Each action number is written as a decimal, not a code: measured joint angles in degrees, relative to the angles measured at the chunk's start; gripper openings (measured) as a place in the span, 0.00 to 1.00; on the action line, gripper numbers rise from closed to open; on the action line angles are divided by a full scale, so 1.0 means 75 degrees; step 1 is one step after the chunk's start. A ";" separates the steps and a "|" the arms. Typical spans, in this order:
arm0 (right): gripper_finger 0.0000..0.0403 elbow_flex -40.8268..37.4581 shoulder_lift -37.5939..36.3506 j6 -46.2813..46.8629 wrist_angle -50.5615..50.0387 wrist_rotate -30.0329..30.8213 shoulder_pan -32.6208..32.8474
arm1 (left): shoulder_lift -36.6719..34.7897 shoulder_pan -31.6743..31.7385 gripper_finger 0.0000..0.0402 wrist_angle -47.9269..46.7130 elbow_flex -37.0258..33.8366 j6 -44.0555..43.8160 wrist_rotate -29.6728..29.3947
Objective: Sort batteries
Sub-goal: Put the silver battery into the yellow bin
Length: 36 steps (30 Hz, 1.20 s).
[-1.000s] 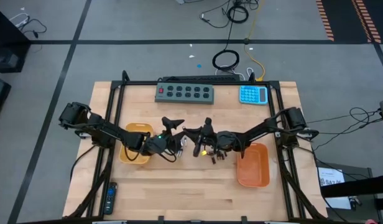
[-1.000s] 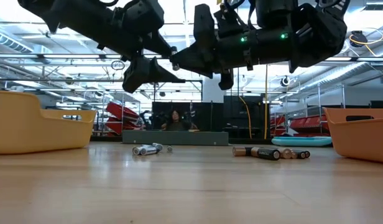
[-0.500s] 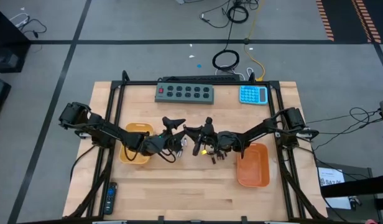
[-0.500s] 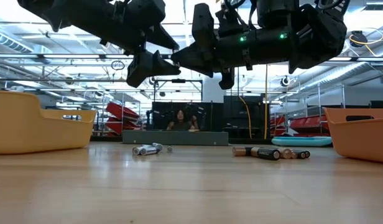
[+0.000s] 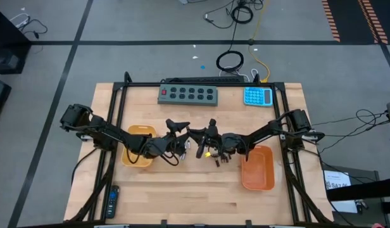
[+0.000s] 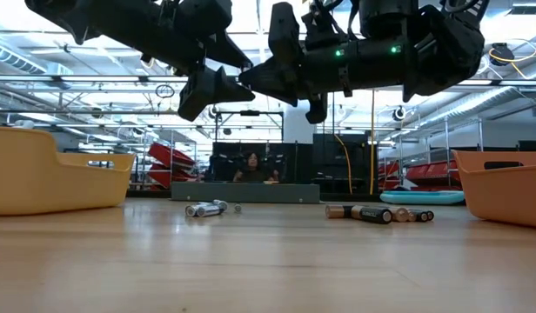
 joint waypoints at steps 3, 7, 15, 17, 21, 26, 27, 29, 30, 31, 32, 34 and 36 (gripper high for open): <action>0.05 0.0000 -0.0003 0.0011 0.0009 -0.0011 -0.0003 | 0.0000 -0.0001 0.67 -0.0007 0.0000 0.0016 0.0010; 0.05 0.0003 -0.0003 0.0016 0.0005 -0.0008 -0.0004 | 0.0000 0.0000 0.60 -0.0009 0.0000 0.0184 0.0029; 0.05 0.0000 -0.0006 0.0030 -0.0052 0.0004 -0.0003 | 0.0000 0.0000 0.59 -0.0015 0.0000 0.0379 0.0136; 0.05 0.0000 -0.0006 0.0038 -0.0063 0.0004 -0.0003 | 0.0000 0.0000 0.59 -0.0015 0.0000 0.0377 0.0141; 0.05 0.0000 -0.0006 0.0113 -0.0084 -0.0002 -0.0003 | 0.0000 0.0000 0.59 -0.0062 0.0000 0.0324 0.0154; 0.05 0.0000 -0.0010 0.0364 -0.0269 -0.0006 -0.0006 | 0.0000 -0.0006 0.59 -0.0090 0.0000 0.0122 0.0192; 0.05 0.0000 -0.0015 0.0413 -0.0293 -0.0006 -0.0007 | 0.0000 -0.0006 0.59 -0.0103 0.0000 0.0011 0.0201; 0.05 0.0000 -0.0015 0.0450 -0.0311 -0.0008 -0.0006 | 0.0000 -0.0006 0.59 -0.0173 0.0000 -0.0161 0.0206; 0.06 0.0000 -0.0015 0.0459 -0.0328 -0.0008 -0.0006 | 0.0000 -0.0006 0.59 -0.0231 0.0002 -0.0260 0.0212; 0.07 0.0000 -0.0015 0.0477 -0.0344 -0.0019 -0.0009 | 0.0000 -0.0006 0.59 -0.0292 0.0002 -0.0366 0.0235; 0.10 0.0000 -0.0012 0.0477 -0.0355 -0.0033 -0.0009 | 0.0000 -0.0006 0.59 -0.0353 0.0003 -0.0484 0.0259; 0.17 0.0000 -0.0006 0.0475 -0.0375 -0.0074 -0.0019 | 0.0000 -0.0006 0.59 -0.0467 0.0017 -0.0690 0.0278; 0.24 -0.0015 0.0010 0.0480 -0.0475 -0.0063 -0.0020 | -0.0002 -0.0009 0.59 -0.0524 0.0022 -0.0851 0.0268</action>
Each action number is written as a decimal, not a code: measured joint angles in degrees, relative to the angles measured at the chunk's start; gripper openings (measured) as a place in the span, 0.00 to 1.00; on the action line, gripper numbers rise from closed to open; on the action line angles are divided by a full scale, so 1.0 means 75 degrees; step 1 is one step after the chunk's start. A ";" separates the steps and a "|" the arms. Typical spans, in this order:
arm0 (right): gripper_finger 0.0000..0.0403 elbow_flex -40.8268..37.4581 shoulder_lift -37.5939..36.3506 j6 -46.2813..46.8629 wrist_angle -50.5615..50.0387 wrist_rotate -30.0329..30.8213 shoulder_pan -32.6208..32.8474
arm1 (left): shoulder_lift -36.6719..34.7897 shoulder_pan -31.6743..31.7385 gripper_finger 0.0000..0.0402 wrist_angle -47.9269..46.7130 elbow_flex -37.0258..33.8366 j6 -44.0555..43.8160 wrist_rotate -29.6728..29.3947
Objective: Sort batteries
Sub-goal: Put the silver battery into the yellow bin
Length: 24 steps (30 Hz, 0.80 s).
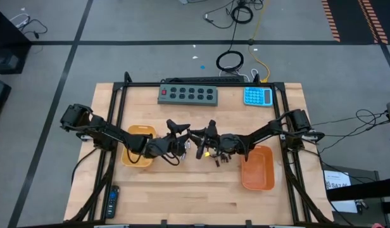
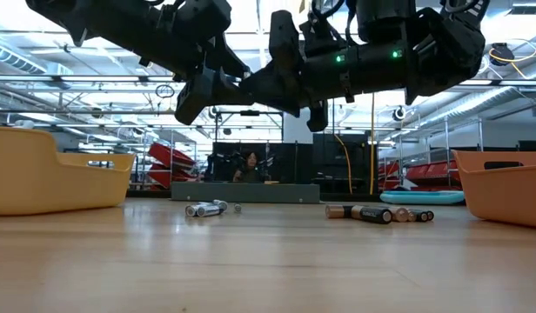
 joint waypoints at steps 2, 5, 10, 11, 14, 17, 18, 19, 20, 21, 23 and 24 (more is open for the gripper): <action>0.30 0.0000 0.0007 0.0057 -0.0077 -0.0015 -0.0009 | 0.0000 0.0000 0.59 -0.0054 0.0001 -0.0029 -0.0008; 0.35 0.0000 0.0005 0.0108 -0.0116 0.0003 -0.0009 | 0.0000 0.0000 0.59 -0.0054 0.0001 -0.0026 -0.0009; 0.36 0.0000 -0.0047 -0.0063 -0.0173 -0.0054 -0.0009 | 0.0000 -0.0015 0.59 -0.0127 0.0001 -0.0107 -0.0017; 0.36 0.0000 -0.0081 -0.0082 -0.0191 -0.0162 -0.0015 | 0.0000 -0.0015 0.59 -0.0173 0.0001 -0.0200 -0.0017; 0.37 0.0000 -0.0229 -0.0125 -0.0268 -0.0427 -0.0012 | -0.0012 -0.0015 0.59 -0.0420 0.0001 -0.0462 -0.0069; 0.38 0.0000 -0.0447 -0.0216 -0.0595 -0.0416 -0.0009 | -0.0012 -0.0015 0.59 -0.0657 0.0001 -0.0704 -0.0097; 0.38 0.0000 -0.0531 -0.0241 -0.0737 -0.0417 -0.0009 | -0.0012 -0.0015 0.59 -0.0744 0.0001 -0.0819 -0.0128; 0.38 0.0000 -0.0632 -0.0274 -0.0873 -0.0412 -0.0009 | -0.0012 -0.0015 0.59 -0.0847 0.0001 -0.0970 -0.0128; 0.38 0.0000 -0.0724 -0.0295 -0.0997 -0.0411 -0.0005 | -0.0012 -0.0025 0.59 -0.0934 0.0001 -0.1088 -0.0143; 0.38 0.0000 -0.0857 -0.0297 -0.1211 -0.0411 0.0011 | -0.0012 -0.0057 0.59 -0.1034 0.0001 -0.1261 -0.0208; 0.38 0.0000 -0.1111 -0.0297 -0.1846 -0.0365 0.0057 | -0.0012 -0.0148 0.59 -0.1354 0.0001 -0.1643 -0.0378; 0.38 0.0000 -0.1250 -0.0296 -0.2245 -0.0335 0.0093 | -0.0017 -0.0220 0.59 -0.1578 0.0001 -0.1901 -0.0466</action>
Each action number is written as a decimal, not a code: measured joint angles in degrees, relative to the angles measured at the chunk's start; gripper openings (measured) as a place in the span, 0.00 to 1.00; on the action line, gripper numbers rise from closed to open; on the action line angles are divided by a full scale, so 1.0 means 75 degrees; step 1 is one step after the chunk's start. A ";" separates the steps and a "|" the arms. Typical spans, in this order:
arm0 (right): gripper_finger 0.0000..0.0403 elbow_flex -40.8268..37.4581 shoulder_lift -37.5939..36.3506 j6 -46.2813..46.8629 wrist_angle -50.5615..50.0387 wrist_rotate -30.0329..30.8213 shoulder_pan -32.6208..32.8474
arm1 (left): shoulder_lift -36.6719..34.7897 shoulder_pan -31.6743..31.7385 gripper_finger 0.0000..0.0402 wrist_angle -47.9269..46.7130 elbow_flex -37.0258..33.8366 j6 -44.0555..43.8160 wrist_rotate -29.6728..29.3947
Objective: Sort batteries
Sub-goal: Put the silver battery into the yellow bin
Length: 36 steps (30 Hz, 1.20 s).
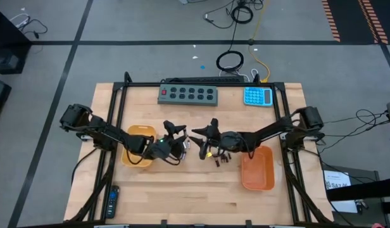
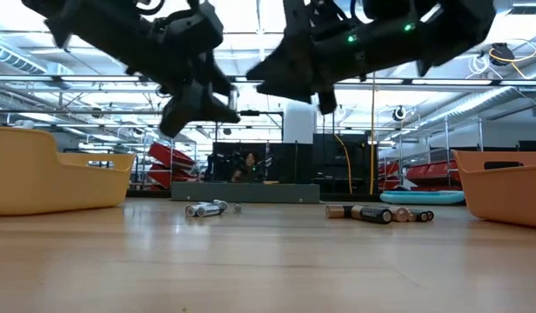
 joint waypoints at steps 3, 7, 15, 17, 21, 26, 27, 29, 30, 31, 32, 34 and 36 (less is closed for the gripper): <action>0.38 0.0000 -0.0373 0.0097 -0.1241 0.0307 0.0150 | -0.0254 -0.0309 0.59 -0.1103 -0.0003 -0.1094 -0.0284; 0.38 -0.0170 -0.0606 0.0398 -0.2037 0.0385 0.0334 | -0.1089 -0.0698 0.59 -0.3180 -0.0004 -0.3623 -0.0380; 0.37 -0.0654 -0.0246 0.0865 -0.1617 0.0353 0.0421 | -0.2859 -0.1056 0.59 -0.7243 0.0309 -0.9554 0.1581; 0.36 -0.0652 -0.0084 0.0827 -0.1383 0.0342 0.0420 | -0.3055 -0.1027 0.59 -0.8262 0.0309 -1.0885 0.2451; 0.34 -0.0650 0.0223 0.0621 -0.0772 -0.0009 0.0408 | -0.3085 -0.1045 0.59 -0.9962 0.0302 -1.2495 0.3644; 0.33 -0.0647 0.0287 0.0536 -0.0608 -0.0482 0.0278 | -0.3044 -0.0988 0.59 -1.0432 0.0294 -1.2924 0.4123; 0.33 -0.0647 0.0287 0.0506 -0.0602 -0.0492 0.0262 | -0.3028 -0.0960 0.59 -1.0414 0.0294 -1.2926 0.4208; 0.33 -0.0647 0.0287 0.0477 -0.0548 -0.0649 0.0257 | -0.3005 -0.0886 0.60 -1.0443 0.0294 -1.2929 0.4404; 0.33 -0.0647 0.0287 0.0465 -0.0537 -0.0670 0.0257 | -0.2978 -0.0840 0.61 -1.0427 0.0294 -1.2926 0.4442; 0.33 -0.0647 0.0287 0.0452 -0.0513 -0.0676 0.0259 | -0.2959 -0.0808 0.63 -1.0419 0.0294 -1.2929 0.4514; 0.33 -0.0647 0.0287 0.0441 -0.0494 -0.0683 0.0263 | -0.2955 -0.0784 0.64 -1.0413 0.0285 -1.2929 0.4586; 0.33 -0.0647 0.0287 0.0405 -0.0497 -0.0677 0.0260 | -0.2967 -0.0717 0.66 -1.0351 0.0253 -1.2923 0.4693; 0.33 -0.0647 0.0287 0.0372 -0.0486 -0.0677 0.0260 | -0.2953 -0.0666 0.67 -1.0334 0.0195 -1.2888 0.4857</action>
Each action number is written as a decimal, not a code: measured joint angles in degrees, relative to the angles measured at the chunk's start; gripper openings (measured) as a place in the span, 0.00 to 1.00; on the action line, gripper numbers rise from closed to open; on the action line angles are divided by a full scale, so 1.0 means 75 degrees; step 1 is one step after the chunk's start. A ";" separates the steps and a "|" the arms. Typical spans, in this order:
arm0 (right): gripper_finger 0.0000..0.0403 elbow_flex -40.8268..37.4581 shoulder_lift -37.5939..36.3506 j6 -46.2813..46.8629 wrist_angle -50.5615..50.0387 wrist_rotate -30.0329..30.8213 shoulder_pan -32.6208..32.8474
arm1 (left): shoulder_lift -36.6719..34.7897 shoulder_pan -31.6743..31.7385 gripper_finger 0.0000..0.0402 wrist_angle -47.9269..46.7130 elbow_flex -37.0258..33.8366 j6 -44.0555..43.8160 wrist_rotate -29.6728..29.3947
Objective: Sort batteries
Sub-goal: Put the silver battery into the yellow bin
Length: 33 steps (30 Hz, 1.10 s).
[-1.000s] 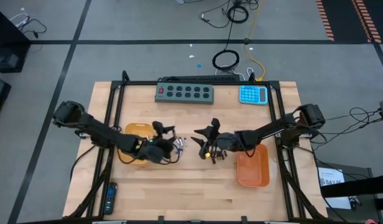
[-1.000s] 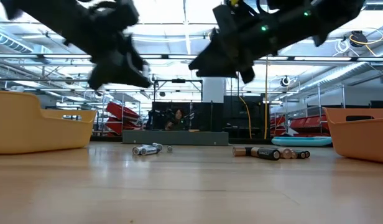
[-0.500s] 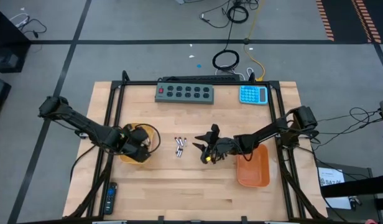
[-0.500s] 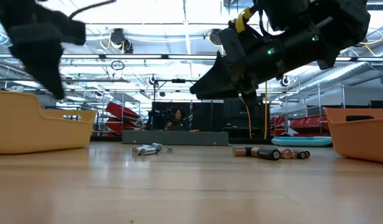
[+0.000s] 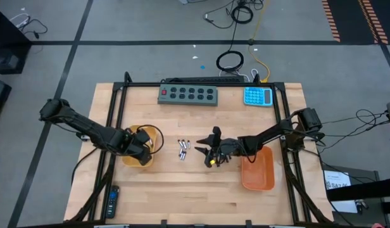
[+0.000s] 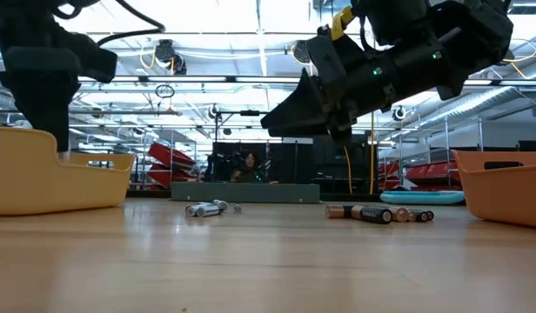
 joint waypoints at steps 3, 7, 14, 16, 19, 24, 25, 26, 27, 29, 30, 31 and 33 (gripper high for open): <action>0.33 0.0000 0.0000 0.0000 -0.0007 0.0000 0.0004 | -0.0009 0.0038 0.68 0.0011 -0.0017 0.0034 0.0013; 0.33 0.0000 0.0000 0.0000 -0.0011 0.0000 0.0012 | -0.0009 0.0038 0.69 0.0117 -0.0020 0.0168 0.0017; 0.33 0.0000 0.0000 0.0000 -0.0072 -0.0023 0.0050 | -0.0009 0.0238 0.69 0.1178 0.0040 0.1119 0.0136; 0.33 0.0000 0.0000 -0.0003 -0.0123 -0.0207 0.0050 | -0.0009 0.0429 0.69 0.1673 0.0050 0.1631 0.0144; 0.33 0.0000 -0.0019 0.0002 -0.0284 -0.0210 0.0055 | 0.0061 0.0799 0.69 0.2167 0.0050 0.2325 0.0060; 0.33 0.0000 -0.0044 0.0075 -0.0507 -0.0184 0.0064 | 0.0482 0.1371 0.69 0.2667 0.0165 0.3754 -0.0063; 0.33 0.0000 -0.0044 0.0084 -0.0534 -0.0179 0.0064 | 0.0629 0.1452 0.69 0.2675 0.0257 0.4086 -0.0058; 0.33 0.0000 -0.0047 0.0088 -0.0554 -0.0169 0.0064 | 0.0796 0.1531 0.69 0.2656 0.0369 0.4379 -0.0060; 0.33 0.0000 -0.0050 0.0090 -0.0583 -0.0160 0.0064 | 0.0978 0.1613 0.69 0.2652 0.0514 0.4628 -0.0061; 0.33 0.0000 -0.0050 0.0111 -0.0609 -0.0160 0.0064 | 0.1348 0.1775 0.69 0.2700 0.0794 0.5018 0.0022; 0.33 0.0000 -0.0050 0.0166 -0.0621 -0.0156 0.0064 | 0.1537 0.1856 0.69 0.2679 0.0923 0.5168 0.0161; 0.33 0.0003 -0.0052 0.0218 -0.0652 -0.0157 0.0064 | 0.1724 0.1926 0.69 0.2654 0.1060 0.5314 0.0297; 0.33 0.0003 -0.0052 0.0321 -0.0763 -0.0154 0.0067 | 0.2119 0.2032 0.69 0.2708 0.1349 0.5693 0.0593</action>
